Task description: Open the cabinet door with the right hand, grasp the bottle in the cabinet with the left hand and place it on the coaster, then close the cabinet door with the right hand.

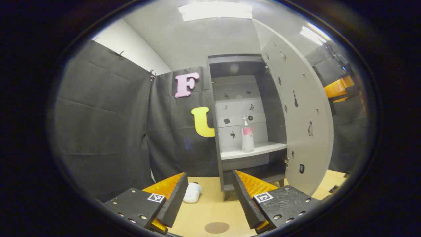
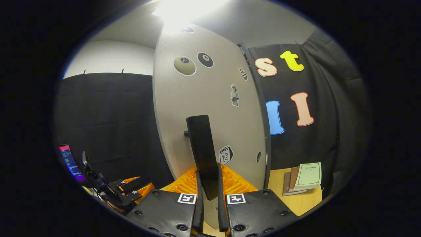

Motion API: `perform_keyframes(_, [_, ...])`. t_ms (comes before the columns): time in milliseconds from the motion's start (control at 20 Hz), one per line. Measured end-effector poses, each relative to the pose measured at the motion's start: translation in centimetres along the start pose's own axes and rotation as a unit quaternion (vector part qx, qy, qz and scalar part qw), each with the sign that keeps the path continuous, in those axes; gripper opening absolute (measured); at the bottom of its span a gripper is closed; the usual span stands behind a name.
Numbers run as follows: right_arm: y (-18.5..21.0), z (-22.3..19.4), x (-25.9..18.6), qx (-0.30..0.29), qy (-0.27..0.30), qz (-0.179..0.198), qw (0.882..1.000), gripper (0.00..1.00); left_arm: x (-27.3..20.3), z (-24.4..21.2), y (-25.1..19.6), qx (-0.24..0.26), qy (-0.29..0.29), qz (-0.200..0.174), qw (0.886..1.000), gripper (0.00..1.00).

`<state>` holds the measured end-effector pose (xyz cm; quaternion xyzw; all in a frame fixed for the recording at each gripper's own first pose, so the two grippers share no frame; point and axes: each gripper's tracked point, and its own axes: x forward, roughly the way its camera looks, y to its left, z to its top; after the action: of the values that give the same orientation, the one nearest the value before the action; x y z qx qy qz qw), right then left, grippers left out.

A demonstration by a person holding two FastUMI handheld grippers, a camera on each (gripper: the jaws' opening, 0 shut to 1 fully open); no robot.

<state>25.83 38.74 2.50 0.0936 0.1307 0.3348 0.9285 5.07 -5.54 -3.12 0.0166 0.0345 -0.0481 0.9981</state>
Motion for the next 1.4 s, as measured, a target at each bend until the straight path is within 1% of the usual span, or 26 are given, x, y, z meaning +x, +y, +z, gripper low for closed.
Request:
perform_keyframes(350, [-1.6,0.4,-0.5,-0.001,-0.011,-0.022,1.000,0.19,-3.6,0.8,-2.4,0.007,-0.002,0.019,1.000,0.80])
perform_keyframes(500, [-2.6,0.6,-0.7,0.001,-0.018,-0.045,0.999,0.19,-4.6,1.5,-3.0,0.012,-0.009,0.027,1.000,0.80])
perform_keyframes(600, [-3.5,0.8,-0.9,0.004,-0.024,-0.066,0.998,0.19,-4.8,2.0,-3.7,0.008,-0.012,0.026,1.000,0.80])
perform_keyframes(650, [-3.9,0.9,-0.9,0.008,-0.025,-0.079,0.996,0.19,-4.8,2.2,-4.1,0.007,-0.013,0.022,1.000,0.80])
perform_keyframes(700, [-4.0,0.8,-1.0,0.016,-0.026,-0.086,0.996,0.12,-4.7,2.5,-4.4,0.007,-0.014,0.018,1.000,0.80])
perform_keyframes(750, [-3.5,0.7,-1.0,0.030,-0.026,-0.080,0.996,0.10,-4.4,2.5,-4.7,0.007,-0.014,0.014,1.000,0.80])
perform_keyframes(800, [-2.8,0.5,-1.0,0.044,-0.025,-0.063,0.997,0.17,-4.1,2.8,-5.0,0.008,-0.014,0.011,1.000,0.80])
perform_keyframes(850, [-2.3,0.5,-0.9,0.055,-0.023,-0.048,0.997,0.18,-3.8,3.1,-5.3,0.007,-0.016,0.006,1.000,0.80])
perform_keyframes(900, [-1.9,0.4,-0.9,0.059,-0.021,-0.041,0.997,0.18,-3.3,3.5,-5.8,0.006,-0.017,-0.003,1.000,0.80])
perform_keyframes(1000, [-2.5,0.1,-1.5,0.052,-0.020,-0.049,0.997,0.18,-1.3,3.7,-7.1,-0.004,-0.012,-0.034,0.999,0.81])
perform_keyframes(1050, [-2.5,0.0,-1.8,0.050,-0.020,-0.049,0.997,0.16,-0.1,3.6,-7.6,-0.011,-0.005,-0.049,0.999,0.81])
perform_keyframes(1100, [-2.5,-0.1,-2.1,0.050,-0.017,-0.050,0.997,0.19,1.2,3.7,-8.0,-0.018,0.001,-0.062,0.998,0.81])
perform_keyframes(1200, [-5.0,-0.1,-3.3,0.024,-0.013,-0.105,0.994,0.18,3.5,4.0,-8.2,-0.037,0.010,-0.076,0.996,0.81])
perform_keyframes(1300, [-7.9,0.0,-5.0,-0.006,-0.019,-0.157,0.987,0.17,5.8,4.4,-8.5,-0.059,0.014,-0.088,0.994,0.81])
perform_keyframes(1350, [-8.4,-0.1,-5.8,-0.013,-0.019,-0.172,0.985,0.19,6.9,4.7,-8.8,-0.068,0.013,-0.096,0.993,0.81])
perform_keyframes(1400, [-9.1,-0.3,-6.7,-0.018,-0.020,-0.189,0.982,0.44,8.1,5.1,-9.1,-0.074,0.012,-0.104,0.992,0.81])
